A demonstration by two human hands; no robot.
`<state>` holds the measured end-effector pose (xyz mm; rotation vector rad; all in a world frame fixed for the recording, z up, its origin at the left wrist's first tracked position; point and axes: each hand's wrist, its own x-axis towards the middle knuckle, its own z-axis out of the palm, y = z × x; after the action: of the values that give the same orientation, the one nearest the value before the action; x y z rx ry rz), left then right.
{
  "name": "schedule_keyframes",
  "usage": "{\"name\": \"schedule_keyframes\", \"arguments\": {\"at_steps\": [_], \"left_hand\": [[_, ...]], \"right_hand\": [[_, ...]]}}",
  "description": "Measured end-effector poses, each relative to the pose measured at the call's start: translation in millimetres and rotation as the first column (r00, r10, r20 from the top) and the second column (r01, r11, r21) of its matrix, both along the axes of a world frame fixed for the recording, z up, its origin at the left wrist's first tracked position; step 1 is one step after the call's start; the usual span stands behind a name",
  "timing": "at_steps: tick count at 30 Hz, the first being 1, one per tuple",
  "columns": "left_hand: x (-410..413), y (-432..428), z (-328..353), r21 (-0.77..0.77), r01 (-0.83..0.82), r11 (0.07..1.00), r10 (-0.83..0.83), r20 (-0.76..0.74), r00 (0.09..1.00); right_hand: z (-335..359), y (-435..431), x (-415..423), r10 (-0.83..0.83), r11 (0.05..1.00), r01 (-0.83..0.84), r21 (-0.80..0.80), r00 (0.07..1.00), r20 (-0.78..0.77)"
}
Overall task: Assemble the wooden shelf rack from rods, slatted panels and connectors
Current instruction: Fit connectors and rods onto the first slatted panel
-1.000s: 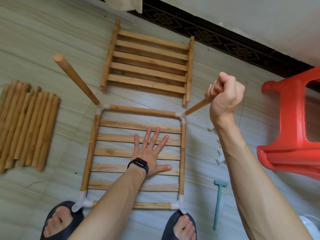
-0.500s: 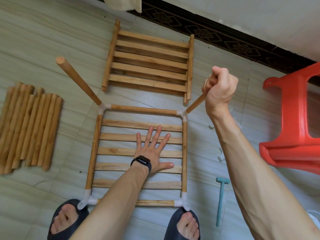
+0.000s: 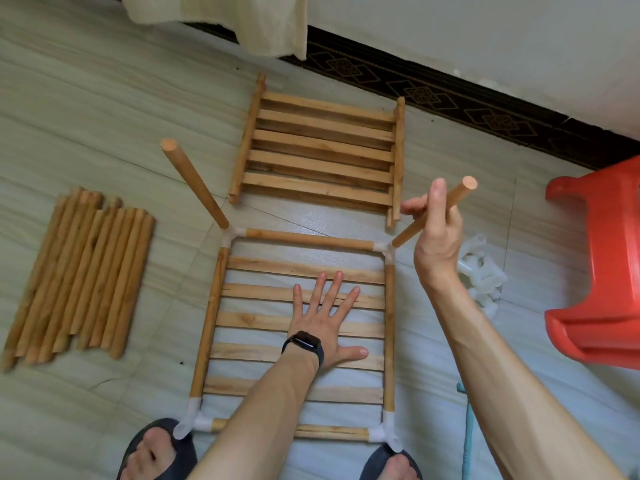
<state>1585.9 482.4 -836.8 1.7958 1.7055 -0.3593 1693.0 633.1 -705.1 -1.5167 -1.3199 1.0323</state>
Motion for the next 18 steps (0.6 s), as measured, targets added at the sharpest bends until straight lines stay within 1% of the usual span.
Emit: {"name": "schedule_keyframes", "arguments": {"at_steps": [3, 5, 6, 7, 8, 10, 12, 14, 15, 16, 17, 18], "left_hand": [[-1.9, -1.3, -3.5, 0.015, 0.001, 1.000, -0.002, 0.039, 0.999], [-8.0, -1.8, -2.9, 0.021, 0.000, 1.000, -0.002, 0.088, 0.996], [-13.5, -1.2, -1.0, 0.034, 0.004, 0.999, -0.008, 0.112, 0.994], [-21.2, 0.3, 2.7, 0.058, 0.012, 0.998, -0.020, 0.130, 0.991], [-31.7, 1.7, 6.5, 0.094, 0.023, 0.995, -0.036, 0.134, 0.990], [-62.6, 2.8, 16.9, 0.182, 0.020, 0.983, -0.044, 0.124, 0.991], [-102.7, -2.2, 30.1, 0.278, 0.015, 0.961, -0.044, 0.098, 0.994], [-149.3, -14.1, 43.7, 0.316, 0.084, 0.945, -0.095, 0.021, 0.995], [-171.5, -22.8, 52.8, 0.305, 0.103, 0.947, -0.098, -0.032, 0.995], [-184.5, -31.2, 57.0, 0.275, 0.083, 0.958, -0.065, -0.074, 0.995], [-207.6, -43.8, 66.3, 0.233, 0.033, 0.972, 0.001, -0.146, 0.989], [-223.4, -55.1, 71.7, 0.195, -0.062, 0.979, 0.101, -0.199, 0.975]], "right_hand": [[-34.7, -29.1, 10.0, 0.087, 0.983, -0.041, -0.181, 0.964, 0.253], [-57.6, -53.3, 17.4, 0.208, 0.949, -0.091, -0.302, 0.900, 0.384], [-67.9, -65.6, 21.0, 0.284, 0.936, -0.148, -0.319, 0.853, 0.438], [-77.6, -78.7, 24.1, 0.366, 0.919, -0.224, -0.324, 0.789, 0.494], [-85.0, -91.0, 25.8, 0.448, 0.891, -0.299, -0.341, 0.697, 0.559], [-92.3, -110.4, 22.4, 0.546, 0.830, -0.419, -0.367, 0.483, 0.684], [-87.6, -119.0, 9.0, 0.610, 0.756, -0.497, -0.425, 0.300, 0.734], [-85.9, -124.8, -10.4, 0.674, 0.672, -0.542, -0.503, 0.167, 0.720], [-84.0, -128.1, -22.3, 0.695, 0.636, -0.562, -0.529, 0.120, 0.709], [-84.1, -131.1, -26.7, 0.714, 0.600, -0.575, -0.556, 0.071, 0.696], [-85.6, -137.5, -42.9, 0.729, 0.571, -0.595, -0.566, 0.049, 0.683], [-90.0, -143.1, -51.5, 0.738, 0.546, -0.605, -0.579, 0.021, 0.674]]}}
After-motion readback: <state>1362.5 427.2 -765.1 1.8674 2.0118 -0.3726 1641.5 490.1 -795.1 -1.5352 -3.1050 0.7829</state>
